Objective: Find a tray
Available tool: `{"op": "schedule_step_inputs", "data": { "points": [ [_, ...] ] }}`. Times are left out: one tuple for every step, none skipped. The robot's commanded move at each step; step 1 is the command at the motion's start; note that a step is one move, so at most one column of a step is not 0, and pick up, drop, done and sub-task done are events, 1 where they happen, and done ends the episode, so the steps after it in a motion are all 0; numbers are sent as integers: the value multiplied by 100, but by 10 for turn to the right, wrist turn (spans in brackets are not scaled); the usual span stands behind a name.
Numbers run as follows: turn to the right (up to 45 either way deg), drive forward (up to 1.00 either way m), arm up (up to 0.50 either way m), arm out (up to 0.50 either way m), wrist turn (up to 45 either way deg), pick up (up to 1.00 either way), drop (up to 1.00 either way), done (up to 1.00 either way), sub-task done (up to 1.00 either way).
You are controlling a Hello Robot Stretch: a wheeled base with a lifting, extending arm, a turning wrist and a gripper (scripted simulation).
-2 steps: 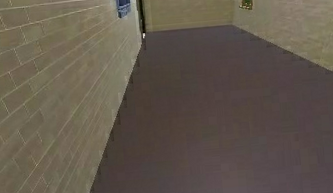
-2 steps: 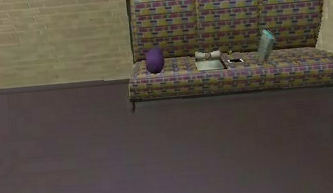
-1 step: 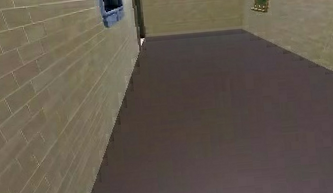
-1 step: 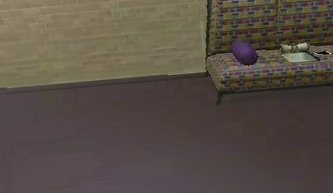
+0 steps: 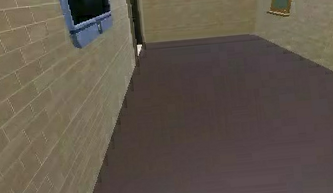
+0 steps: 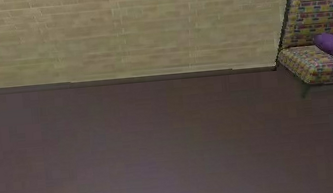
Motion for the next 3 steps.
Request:
{"op": "schedule_step_inputs", "data": {
  "points": [
    [0, 100, 0, 0, 0, 0, 0, 0, 0],
    [0, 100, 0, 0, 0, 0, 0, 0, 0],
    [0, 100, 0, 0, 0, 0, 0, 0, 0]
  ]
}}
